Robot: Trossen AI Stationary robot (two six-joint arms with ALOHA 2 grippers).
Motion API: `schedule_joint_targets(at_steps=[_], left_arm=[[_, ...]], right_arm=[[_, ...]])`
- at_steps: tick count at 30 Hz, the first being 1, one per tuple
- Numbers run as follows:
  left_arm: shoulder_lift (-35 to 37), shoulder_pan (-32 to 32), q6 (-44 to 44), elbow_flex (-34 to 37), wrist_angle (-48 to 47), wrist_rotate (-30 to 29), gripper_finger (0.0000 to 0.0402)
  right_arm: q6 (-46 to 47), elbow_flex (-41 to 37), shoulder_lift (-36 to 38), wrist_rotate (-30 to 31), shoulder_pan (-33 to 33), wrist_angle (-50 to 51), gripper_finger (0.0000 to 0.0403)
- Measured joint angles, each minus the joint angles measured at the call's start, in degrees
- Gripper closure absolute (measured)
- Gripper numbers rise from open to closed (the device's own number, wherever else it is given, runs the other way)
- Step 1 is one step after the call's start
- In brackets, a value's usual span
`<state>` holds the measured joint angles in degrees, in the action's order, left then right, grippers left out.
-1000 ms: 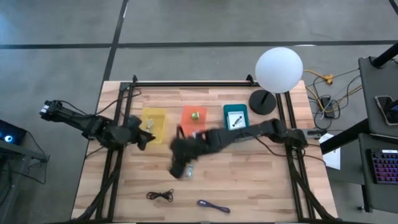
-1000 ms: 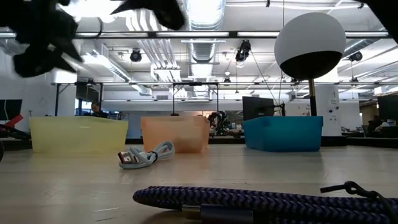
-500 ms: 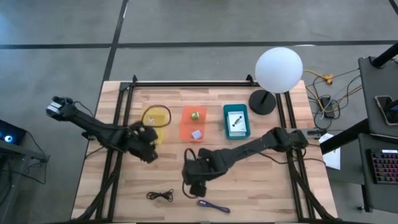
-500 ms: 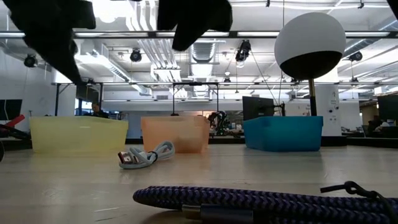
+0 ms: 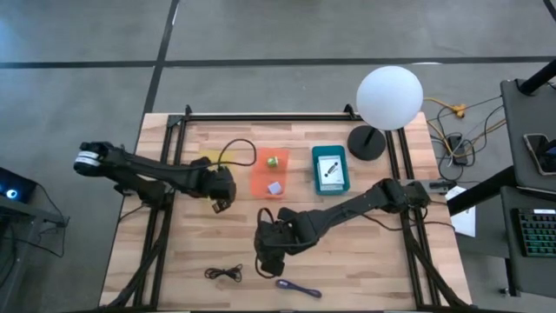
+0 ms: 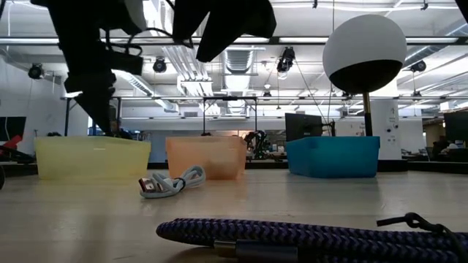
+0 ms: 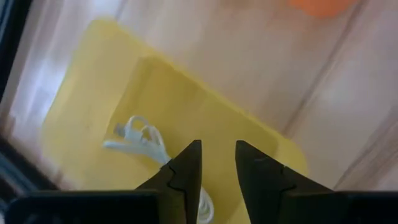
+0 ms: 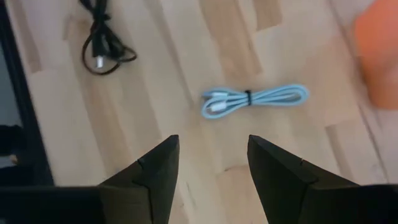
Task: Pick and place items into bin
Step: Adjust the yellow bin, then put the blue charger cable into the yellow bin
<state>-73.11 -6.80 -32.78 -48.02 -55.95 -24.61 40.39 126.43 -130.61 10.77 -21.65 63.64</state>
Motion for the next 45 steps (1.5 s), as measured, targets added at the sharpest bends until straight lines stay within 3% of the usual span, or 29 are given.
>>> schedule_joint_targets(at_steps=[6,15,23,28,29,30,32,34,41,45], left_arm=[[-5.74,1.66,1.36,1.88,3.84,1.18,0.0320],[-9.18,1.12,0.48,1.39,10.14,11.13,0.0320],[0.77,-1.55,-6.51,-0.49,4.85,5.40,0.0320],[12.16,-8.90,-5.83,-1.17,7.11,5.77,0.0320],[14.22,-10.87,-5.07,-1.17,8.04,6.64,0.0320],[16.09,-12.79,-4.54,-1.19,9.12,7.81,0.0320],[18.79,-16.31,-4.18,-1.24,10.68,10.11,0.0320],[20.26,-19.70,-5.12,-1.21,11.47,10.45,0.0320],[18.44,-26.85,-5.83,-1.14,14.32,6.45,0.0320],[15.06,-27.55,-5.83,-1.13,15.36,6.28,0.0320]], right_arm=[[0.98,-0.02,0.00,-0.05,0.11,-0.03,0.0225],[-0.18,-0.09,0.00,-0.07,0.05,0.01,0.0225],[-2.99,-0.13,0.00,5.18,-0.21,0.74,0.0225],[-25.80,-0.73,-0.01,14.92,-3.15,0.54,0.0225],[-29.03,-1.02,-0.05,13.27,-3.53,0.98,0.0225],[-29.59,-1.31,-0.11,7.73,-3.63,1.79,0.0225],[-24.60,-3.12,-0.15,-6.47,-2.88,1.95,0.0225],[-18.53,-5.93,-0.17,-13.95,-2.79,0.77,0.0225],[-5.98,-10.93,-0.29,-16.37,-12.05,-7.52,0.0225],[-0.49,-12.85,-0.28,-6.57,-15.49,-8.29,0.0225]])
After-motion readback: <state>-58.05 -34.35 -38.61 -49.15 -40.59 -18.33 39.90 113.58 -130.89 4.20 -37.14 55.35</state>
